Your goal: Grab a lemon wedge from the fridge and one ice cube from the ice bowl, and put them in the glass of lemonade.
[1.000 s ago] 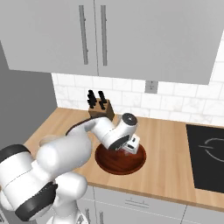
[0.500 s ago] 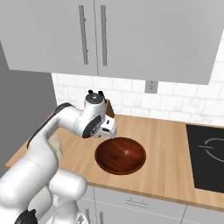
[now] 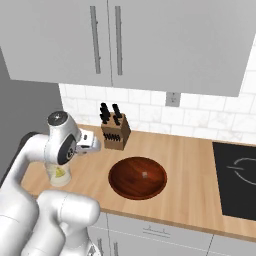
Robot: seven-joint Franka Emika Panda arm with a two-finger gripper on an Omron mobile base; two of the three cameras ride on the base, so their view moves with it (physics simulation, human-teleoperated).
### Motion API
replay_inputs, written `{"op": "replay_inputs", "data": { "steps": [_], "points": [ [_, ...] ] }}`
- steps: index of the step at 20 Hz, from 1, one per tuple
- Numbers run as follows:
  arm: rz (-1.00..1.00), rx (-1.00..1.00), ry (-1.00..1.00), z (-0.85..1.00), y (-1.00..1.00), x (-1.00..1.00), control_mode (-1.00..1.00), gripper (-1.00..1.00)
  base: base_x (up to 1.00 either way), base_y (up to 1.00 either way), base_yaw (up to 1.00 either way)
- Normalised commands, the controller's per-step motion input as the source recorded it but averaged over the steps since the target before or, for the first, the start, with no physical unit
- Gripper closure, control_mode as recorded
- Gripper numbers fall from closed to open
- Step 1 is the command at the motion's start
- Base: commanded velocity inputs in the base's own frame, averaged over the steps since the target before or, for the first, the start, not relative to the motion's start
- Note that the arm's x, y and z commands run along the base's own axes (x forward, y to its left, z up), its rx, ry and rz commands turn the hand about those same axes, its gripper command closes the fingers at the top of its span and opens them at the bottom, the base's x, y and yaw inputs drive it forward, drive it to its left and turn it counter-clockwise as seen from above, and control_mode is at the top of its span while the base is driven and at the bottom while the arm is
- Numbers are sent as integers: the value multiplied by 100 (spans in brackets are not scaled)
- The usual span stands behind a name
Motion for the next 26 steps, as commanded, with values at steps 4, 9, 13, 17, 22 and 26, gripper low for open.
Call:
{"op": "replay_inputs", "data": {
  "steps": [4,9,13,17,22,26],
  "points": [
    [16,0,-12,11,92,0,-100,100,0,0,0],
    [23,-1,12,0,92,-5,-100,100,0,0,0],
    [8,-11,36,0,74,0,-100,100,0,0,0],
    [1,-3,16,0,19,0,-100,100,0,0,0],
    [0,0,7,-3,0,0,-100,100,0,0,0],
    [0,0,4,0,0,0,-100,100,0,0,0]
  ]
}}
